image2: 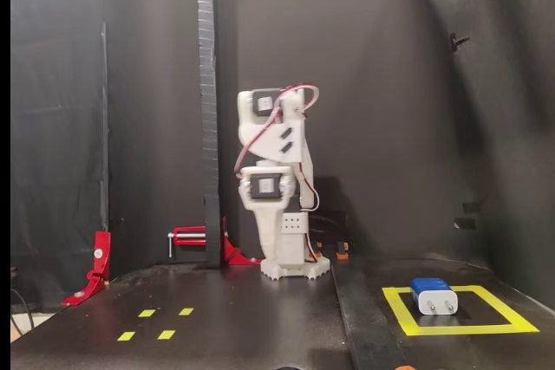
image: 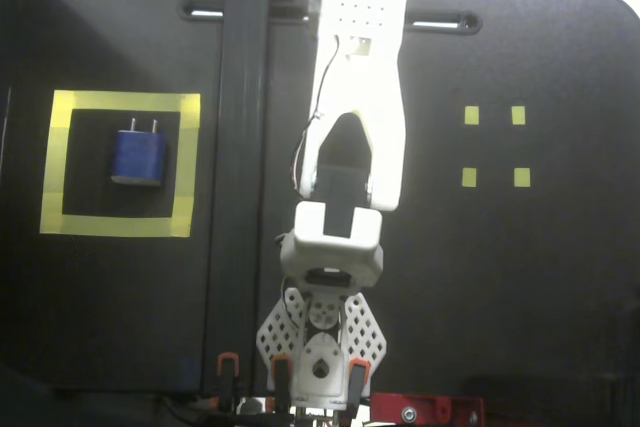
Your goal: Grasp the block and place it in the designated area.
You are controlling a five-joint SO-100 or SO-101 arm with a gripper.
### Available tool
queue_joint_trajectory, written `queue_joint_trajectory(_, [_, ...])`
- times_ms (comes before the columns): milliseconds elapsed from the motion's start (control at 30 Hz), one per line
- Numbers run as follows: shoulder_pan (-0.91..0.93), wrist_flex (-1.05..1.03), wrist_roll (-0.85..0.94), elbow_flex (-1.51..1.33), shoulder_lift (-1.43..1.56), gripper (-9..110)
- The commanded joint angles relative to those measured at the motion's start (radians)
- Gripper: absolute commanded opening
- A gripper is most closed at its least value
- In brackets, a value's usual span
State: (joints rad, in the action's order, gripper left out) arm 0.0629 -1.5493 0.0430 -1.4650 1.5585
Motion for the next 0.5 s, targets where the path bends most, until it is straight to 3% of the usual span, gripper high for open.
queue_joint_trajectory(0, [0.014,0.041,0.009,0.005,0.092,0])
queue_joint_trajectory(467, [0.003,0.509,0.012,-0.566,0.663,0])
